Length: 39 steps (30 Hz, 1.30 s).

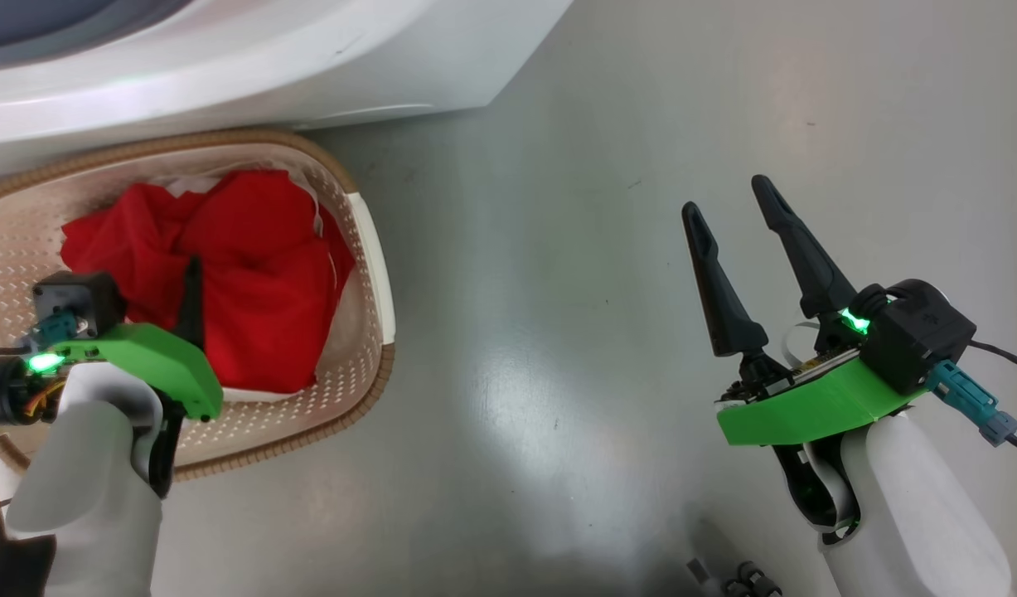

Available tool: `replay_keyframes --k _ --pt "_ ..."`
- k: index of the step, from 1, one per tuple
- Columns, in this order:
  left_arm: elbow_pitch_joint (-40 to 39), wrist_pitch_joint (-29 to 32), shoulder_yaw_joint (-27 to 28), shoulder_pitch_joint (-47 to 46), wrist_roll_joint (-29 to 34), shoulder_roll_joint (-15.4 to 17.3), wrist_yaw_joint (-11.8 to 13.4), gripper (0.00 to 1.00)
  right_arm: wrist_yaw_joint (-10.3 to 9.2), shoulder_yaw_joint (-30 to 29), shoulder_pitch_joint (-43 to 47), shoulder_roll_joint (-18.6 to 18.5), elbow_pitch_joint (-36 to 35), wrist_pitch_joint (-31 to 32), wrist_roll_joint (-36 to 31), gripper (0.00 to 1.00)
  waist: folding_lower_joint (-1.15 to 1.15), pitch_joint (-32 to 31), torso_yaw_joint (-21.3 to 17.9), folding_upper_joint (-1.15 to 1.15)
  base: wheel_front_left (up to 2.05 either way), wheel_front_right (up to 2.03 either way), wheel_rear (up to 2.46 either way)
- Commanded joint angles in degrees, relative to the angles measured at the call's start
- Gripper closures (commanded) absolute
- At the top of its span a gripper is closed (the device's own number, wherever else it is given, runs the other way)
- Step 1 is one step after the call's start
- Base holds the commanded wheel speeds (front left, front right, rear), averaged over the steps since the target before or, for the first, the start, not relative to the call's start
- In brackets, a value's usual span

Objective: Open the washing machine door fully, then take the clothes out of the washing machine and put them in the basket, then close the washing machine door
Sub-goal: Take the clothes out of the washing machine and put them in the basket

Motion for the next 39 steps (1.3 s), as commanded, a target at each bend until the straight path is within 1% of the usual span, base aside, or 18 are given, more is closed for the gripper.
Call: replay_keyframes --k 1,9,21,30,39 --pt "-0.36 -0.3 1.26 0.93 -0.47 1.99 -0.31 0.0 0.35 0.88 0.26 0.17 -1.3 -0.35 -0.1 0.0 0.0 -0.39 0.27 0.0 0.0 0.0 0.0" --pt "-1.51 -0.3 2.47 3.42 -2.36 1.02 -0.31 0.0 0.35 0.53 0.76 0.17 -0.51 -0.35 -0.53 0.0 0.0 -3.86 1.34 0.0 0.0 0.0 0.0" --pt "-8.7 -0.3 5.21 11.13 -2.51 -0.33 -0.31 0.0 0.35 -0.26 3.46 0.17 1.48 -0.35 -1.48 0.0 0.0 -12.48 3.45 0.0 0.0 0.0 0.0" --pt "-17.99 -0.3 7.15 17.31 -0.99 -1.92 -0.31 0.0 0.35 -0.77 6.72 0.17 2.93 -0.35 -2.05 0.0 0.0 -19.57 5.16 0.0 0.0 0.0 0.0" --pt "-26.05 -0.3 8.28 22.88 0.16 -2.45 -0.31 0.0 0.35 -0.73 9.36 -0.21 3.66 -0.35 -1.8 0.0 0.0 -25.24 5.36 0.0 0.0 0.0 0.0"
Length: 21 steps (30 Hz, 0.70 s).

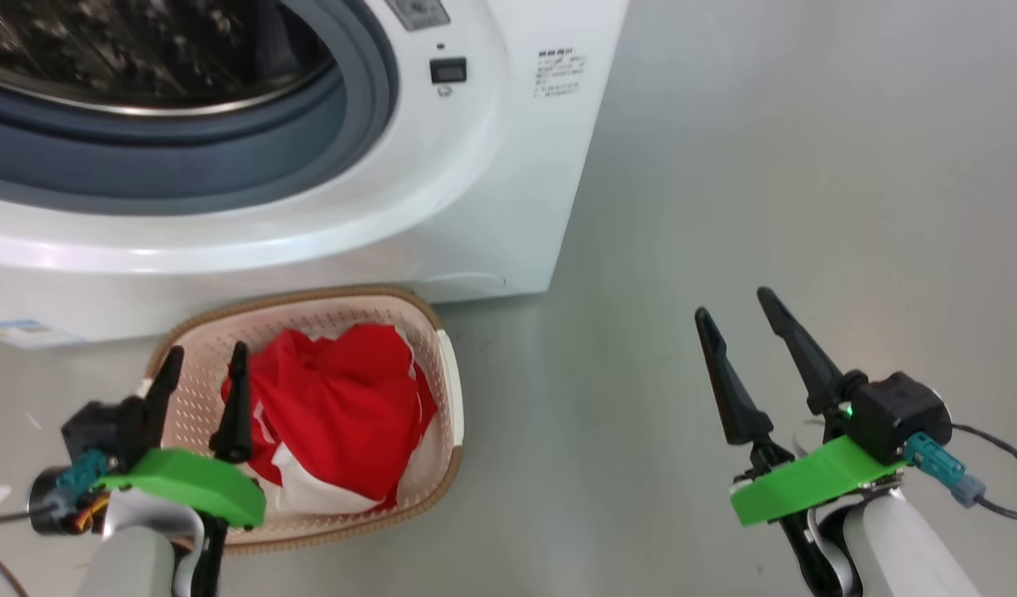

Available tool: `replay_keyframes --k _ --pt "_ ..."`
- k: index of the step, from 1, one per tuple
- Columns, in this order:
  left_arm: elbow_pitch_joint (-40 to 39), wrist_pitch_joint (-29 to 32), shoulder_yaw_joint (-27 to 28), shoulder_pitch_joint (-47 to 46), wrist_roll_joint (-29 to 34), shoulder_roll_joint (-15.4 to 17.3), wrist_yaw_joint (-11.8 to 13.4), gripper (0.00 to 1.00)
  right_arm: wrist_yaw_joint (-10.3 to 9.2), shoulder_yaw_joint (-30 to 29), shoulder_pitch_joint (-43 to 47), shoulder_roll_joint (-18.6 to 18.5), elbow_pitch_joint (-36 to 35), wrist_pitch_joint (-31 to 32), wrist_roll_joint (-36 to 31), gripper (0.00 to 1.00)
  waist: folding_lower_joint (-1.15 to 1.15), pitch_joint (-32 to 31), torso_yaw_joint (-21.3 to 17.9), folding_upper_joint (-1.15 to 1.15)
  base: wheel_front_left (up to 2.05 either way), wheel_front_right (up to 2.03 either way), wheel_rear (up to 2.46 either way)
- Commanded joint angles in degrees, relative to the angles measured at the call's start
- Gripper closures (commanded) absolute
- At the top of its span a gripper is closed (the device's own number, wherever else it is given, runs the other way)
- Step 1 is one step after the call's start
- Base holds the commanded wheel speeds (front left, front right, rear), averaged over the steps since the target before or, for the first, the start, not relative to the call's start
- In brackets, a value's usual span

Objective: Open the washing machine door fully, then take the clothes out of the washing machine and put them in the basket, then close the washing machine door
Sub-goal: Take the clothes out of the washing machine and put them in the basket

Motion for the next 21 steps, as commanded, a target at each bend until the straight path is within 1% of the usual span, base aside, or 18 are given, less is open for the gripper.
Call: replay_keyframes --k 1,12,21 --pt "-1.99 -0.3 1.97 1.54 0.44 1.74 -0.31 0.0 0.35 1.03 1.18 -0.17 -0.98 -0.36 -0.14 0.0 0.0 -3.05 0.33 0.0 0.0 0.0 0.0" --pt "-13.03 -0.3 2.98 10.33 2.31 0.74 -0.31 0.0 0.35 0.52 6.33 -1.52 -0.53 -0.36 0.75 0.0 0.0 -10.43 0.37 0.0 0.0 0.0 0.0" --pt "-19.7 -0.3 4.27 16.49 3.12 -0.26 -0.31 0.0 0.35 -0.12 9.58 -2.47 -0.88 -0.36 1.26 0.0 0.0 -14.02 0.27 0.0 0.0 0.0 0.0"
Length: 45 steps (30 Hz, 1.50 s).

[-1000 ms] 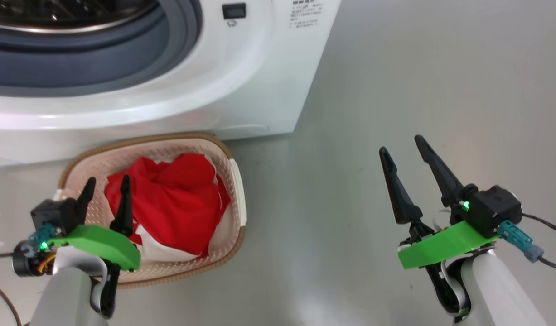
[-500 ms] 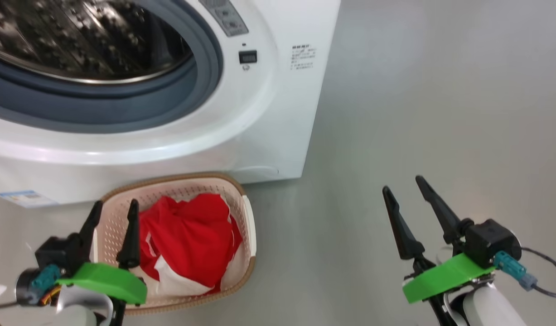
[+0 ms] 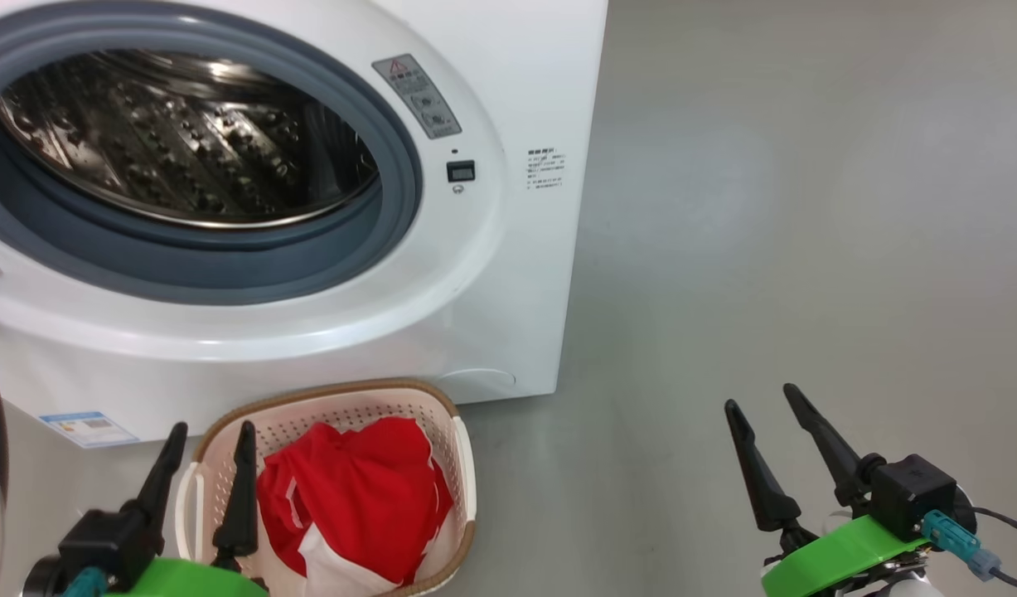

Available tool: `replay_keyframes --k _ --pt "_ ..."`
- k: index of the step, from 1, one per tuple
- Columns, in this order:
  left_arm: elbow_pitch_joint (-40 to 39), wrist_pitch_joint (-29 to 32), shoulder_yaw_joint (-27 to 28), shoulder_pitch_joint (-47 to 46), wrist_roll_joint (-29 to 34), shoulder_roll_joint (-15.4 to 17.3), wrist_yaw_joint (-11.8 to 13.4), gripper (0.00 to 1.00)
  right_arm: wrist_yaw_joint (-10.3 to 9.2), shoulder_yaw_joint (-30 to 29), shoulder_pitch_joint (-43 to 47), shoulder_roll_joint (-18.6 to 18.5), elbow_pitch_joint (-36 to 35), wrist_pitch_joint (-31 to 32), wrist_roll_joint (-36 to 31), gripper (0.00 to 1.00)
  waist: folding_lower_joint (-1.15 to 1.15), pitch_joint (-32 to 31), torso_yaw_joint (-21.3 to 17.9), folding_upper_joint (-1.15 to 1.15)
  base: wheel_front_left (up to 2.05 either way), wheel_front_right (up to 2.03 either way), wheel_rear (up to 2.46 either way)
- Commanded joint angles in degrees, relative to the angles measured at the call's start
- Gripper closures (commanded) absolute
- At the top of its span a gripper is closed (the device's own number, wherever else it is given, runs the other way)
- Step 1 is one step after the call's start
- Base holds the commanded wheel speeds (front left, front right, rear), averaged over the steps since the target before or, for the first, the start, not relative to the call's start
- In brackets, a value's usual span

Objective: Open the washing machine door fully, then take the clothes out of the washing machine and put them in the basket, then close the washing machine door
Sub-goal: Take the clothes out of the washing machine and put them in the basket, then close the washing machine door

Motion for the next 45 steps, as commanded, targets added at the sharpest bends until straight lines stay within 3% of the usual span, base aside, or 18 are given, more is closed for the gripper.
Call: replay_keyframes --k 1,20,45 --pt "-2.18 -0.3 2.14 0.27 0.37 0.56 -0.31 0.0 0.35 0.98 0.07 -0.62 -1.54 -0.36 0.12 0.0 0.0 -0.95 -0.03 0.0 0.0 0.0 0.0" --pt "-11.41 -0.3 5.63 9.66 1.98 -1.16 -0.31 0.0 0.35 -0.83 3.62 -1.08 -2.54 -0.36 0.29 0.0 0.0 -4.16 0.32 0.0 0.0 0.0 0.0" --pt "-12.48 -0.3 5.8 9.57 2.2 -2.19 -0.31 0.0 0.35 -1.52 3.68 -0.96 -2.88 -0.36 0.26 0.0 0.0 -3.85 0.53 0.0 -0.01 0.01 0.0"
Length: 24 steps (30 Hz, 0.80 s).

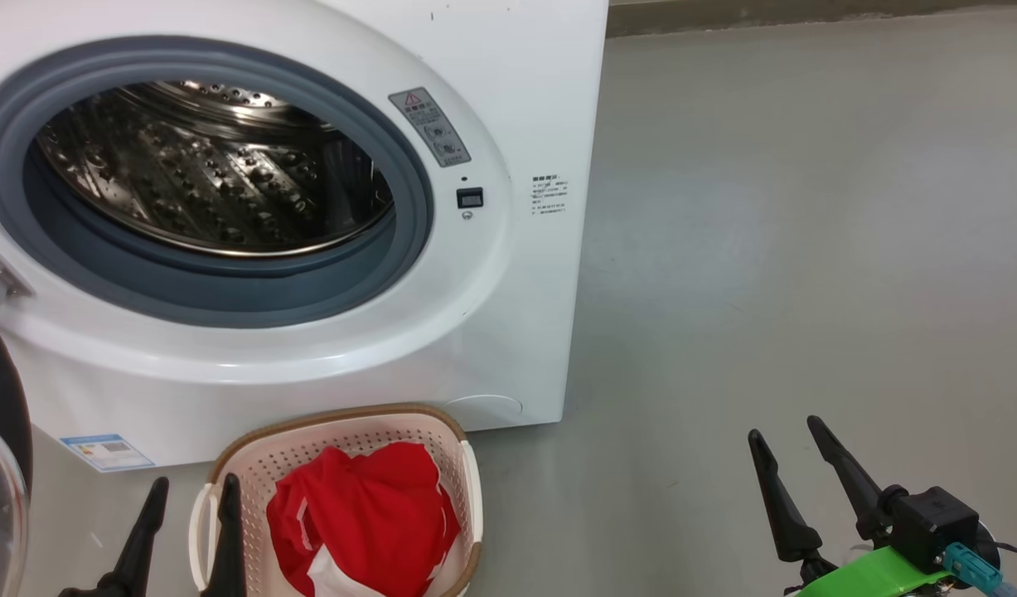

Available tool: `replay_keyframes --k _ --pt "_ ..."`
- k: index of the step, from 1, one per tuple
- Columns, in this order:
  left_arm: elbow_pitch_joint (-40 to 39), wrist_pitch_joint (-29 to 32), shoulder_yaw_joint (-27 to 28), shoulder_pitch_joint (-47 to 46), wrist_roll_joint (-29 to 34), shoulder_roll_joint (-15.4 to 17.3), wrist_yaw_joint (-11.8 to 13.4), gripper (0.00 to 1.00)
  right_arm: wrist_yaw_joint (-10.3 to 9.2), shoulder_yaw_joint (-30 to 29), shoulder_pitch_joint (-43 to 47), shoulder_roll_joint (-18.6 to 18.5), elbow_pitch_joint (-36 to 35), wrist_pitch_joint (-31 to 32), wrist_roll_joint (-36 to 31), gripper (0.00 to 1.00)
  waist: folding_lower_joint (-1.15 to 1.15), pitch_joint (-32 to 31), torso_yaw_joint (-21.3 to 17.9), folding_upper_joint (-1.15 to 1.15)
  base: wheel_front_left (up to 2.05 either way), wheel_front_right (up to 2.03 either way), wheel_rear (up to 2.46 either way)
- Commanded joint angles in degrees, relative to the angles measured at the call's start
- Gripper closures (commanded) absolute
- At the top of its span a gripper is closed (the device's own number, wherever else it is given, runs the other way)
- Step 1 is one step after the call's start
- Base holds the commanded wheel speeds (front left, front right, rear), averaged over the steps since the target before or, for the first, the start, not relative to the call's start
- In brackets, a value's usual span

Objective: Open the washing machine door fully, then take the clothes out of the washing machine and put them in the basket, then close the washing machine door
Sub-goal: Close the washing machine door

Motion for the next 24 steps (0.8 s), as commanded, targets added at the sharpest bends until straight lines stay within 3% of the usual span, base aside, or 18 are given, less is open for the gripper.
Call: replay_keyframes --k 1,24 --pt "-1.65 -0.3 1.93 -1.26 0.67 0.51 -0.31 0.0 0.35 0.9 -0.83 -0.78 -1.55 -0.36 0.25 0.0 0.0 0.07 0.03 0.0 -0.29 0.29 0.0" --pt "-1.35 -0.3 1.7 -0.72 1.19 0.55 -0.31 0.0 0.35 1.16 -0.44 -0.81 -1.59 -0.36 0.23 0.0 0.0 -0.37 0.39 0.0 -0.8 0.8 0.0"
